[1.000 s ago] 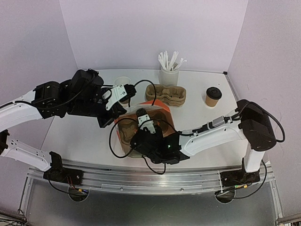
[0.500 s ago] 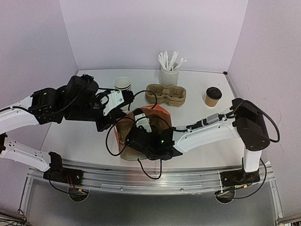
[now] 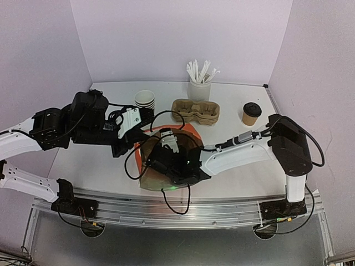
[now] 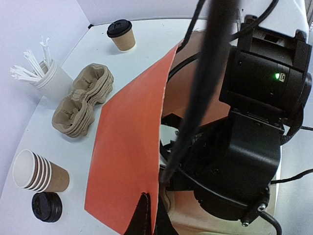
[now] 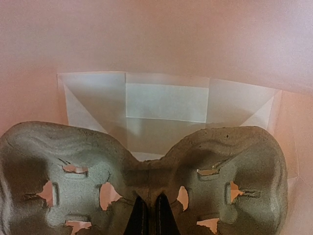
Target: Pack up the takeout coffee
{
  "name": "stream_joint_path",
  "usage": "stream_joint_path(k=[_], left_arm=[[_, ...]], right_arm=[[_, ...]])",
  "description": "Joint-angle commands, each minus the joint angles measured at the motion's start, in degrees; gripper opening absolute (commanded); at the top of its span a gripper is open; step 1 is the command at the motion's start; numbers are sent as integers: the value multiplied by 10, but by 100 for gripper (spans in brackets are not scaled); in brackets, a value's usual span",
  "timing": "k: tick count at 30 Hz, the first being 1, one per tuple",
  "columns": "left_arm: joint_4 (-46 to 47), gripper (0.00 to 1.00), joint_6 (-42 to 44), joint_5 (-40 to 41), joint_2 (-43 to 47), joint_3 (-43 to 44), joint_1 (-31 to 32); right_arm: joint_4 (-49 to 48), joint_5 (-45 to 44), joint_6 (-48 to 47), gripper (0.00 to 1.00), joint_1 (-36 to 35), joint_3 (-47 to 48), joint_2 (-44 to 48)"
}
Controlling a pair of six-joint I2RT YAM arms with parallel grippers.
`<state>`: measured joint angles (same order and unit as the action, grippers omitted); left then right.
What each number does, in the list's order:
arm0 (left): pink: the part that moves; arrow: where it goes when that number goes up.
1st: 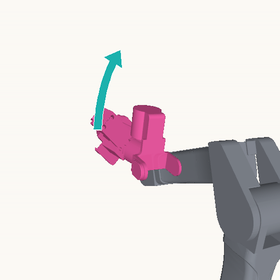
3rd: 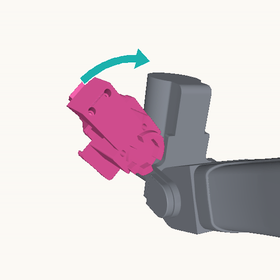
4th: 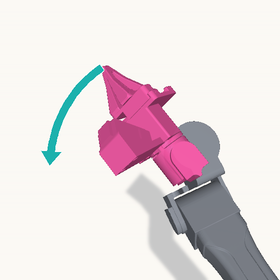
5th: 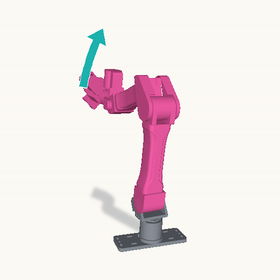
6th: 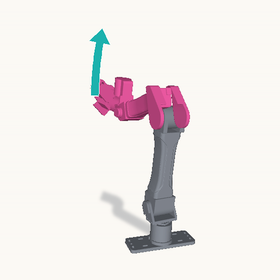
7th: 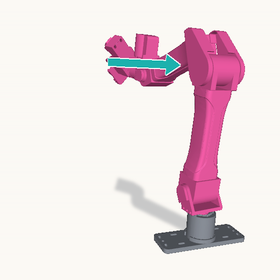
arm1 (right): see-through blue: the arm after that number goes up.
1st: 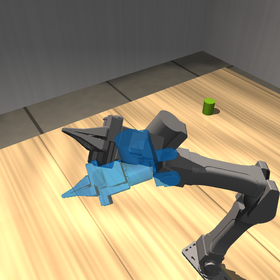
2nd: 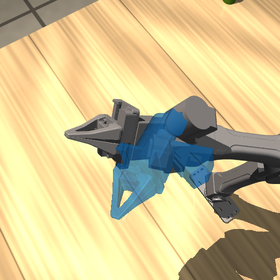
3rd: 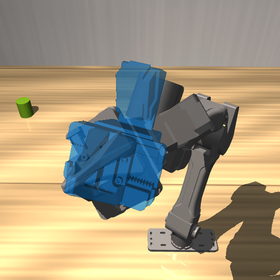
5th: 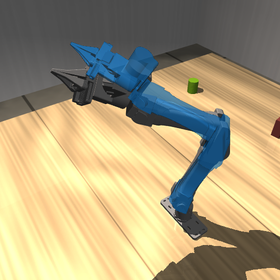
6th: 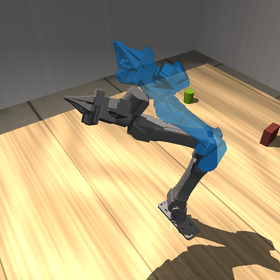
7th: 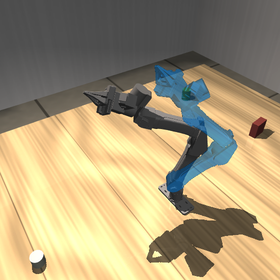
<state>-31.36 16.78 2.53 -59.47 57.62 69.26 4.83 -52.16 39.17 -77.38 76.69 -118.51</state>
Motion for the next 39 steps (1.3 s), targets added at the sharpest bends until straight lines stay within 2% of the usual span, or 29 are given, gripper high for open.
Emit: stream_joint_path(k=[1, 4, 8, 13, 17, 19, 24, 29, 35, 39], left_arm=[[45, 0, -44, -85, 23, 7, 5], [40, 0, -59, -95, 21, 7, -8], [32, 0, -73, -106, 23, 0, -28], [27, 0, -110, -135, 12, 4, -77], [20, 0, -120, -151, 11, 3, -93], [23, 0, -117, -160, 12, -1, -94], [27, 0, -99, -167, 5, 12, -94], [33, 0, -107, -189, 11, 10, -94], [34, 0, -115, -179, 4, 7, -97], [45, 0, -126, -181, 3, -2, -98]], right_arm=[[3, -83, 14, 0, 24, 24, -21], [-116, -134, -47, 0, 20, -5, -15], [-348, -127, -205, 0, 19, -52, -14], [-508, -107, -323, 0, 18, -75, -33], [-649, -97, -405, 0, 14, -93, -44], [-659, -100, -458, 0, 14, -73, -61], [-662, -118, -513, 0, 14, -64, -94], [-662, -133, -511, 0, 14, -96, -102], [-653, -97, -489, 0, 15, -97, -106], [-610, -76, -468, 0, 17, -78, -108]])
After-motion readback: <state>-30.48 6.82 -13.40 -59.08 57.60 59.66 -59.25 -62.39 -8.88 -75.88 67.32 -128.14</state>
